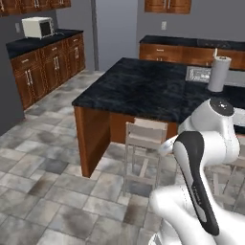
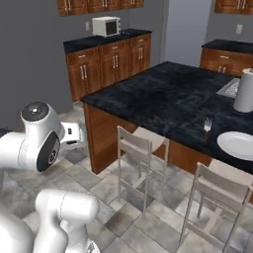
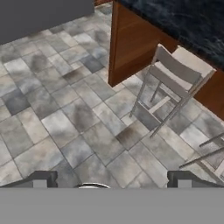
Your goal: Take the fork and place it on the left side of the plate. Then take the spoon and place it on the right side of the plate. Make sure they're directly next to the plate.
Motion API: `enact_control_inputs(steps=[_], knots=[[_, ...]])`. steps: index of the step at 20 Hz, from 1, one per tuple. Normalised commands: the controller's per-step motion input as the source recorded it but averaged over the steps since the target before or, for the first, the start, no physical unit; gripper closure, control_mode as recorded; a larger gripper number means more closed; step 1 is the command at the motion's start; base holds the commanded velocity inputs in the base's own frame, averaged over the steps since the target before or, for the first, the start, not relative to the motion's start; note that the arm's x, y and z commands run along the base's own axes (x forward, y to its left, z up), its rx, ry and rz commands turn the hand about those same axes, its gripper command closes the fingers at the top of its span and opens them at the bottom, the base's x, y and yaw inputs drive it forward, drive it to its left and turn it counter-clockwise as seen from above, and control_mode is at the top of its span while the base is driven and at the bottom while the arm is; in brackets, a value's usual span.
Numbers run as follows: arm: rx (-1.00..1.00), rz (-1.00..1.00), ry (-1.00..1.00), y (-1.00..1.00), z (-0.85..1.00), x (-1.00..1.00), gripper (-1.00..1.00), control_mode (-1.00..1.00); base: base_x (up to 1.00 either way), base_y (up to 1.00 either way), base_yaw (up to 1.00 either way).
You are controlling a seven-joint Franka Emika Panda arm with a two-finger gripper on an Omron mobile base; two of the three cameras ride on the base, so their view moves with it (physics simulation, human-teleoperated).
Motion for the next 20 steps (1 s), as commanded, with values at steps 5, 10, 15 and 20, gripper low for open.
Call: enact_control_inputs(steps=[5, 10, 15, 20], knots=[[0.00, 0.00, 0.00, 0.00, 0.00, 0.00, -1.00, 1.00, 0.03, 0.90, 0.55], [0.00, 0.00, 0.00, 0.00, 0.00, 0.00, -1.00, 1.00, 0.38, 0.56, 0.34], [0.00, 0.00, 0.00, 0.00, 0.00, 0.00, -1.00, 1.00, 0.85, 0.34, 0.19], [0.00, 0.00, 0.00, 0.00, 0.00, 0.00, -1.00, 1.00, 1.00, 0.20, 0.04]])
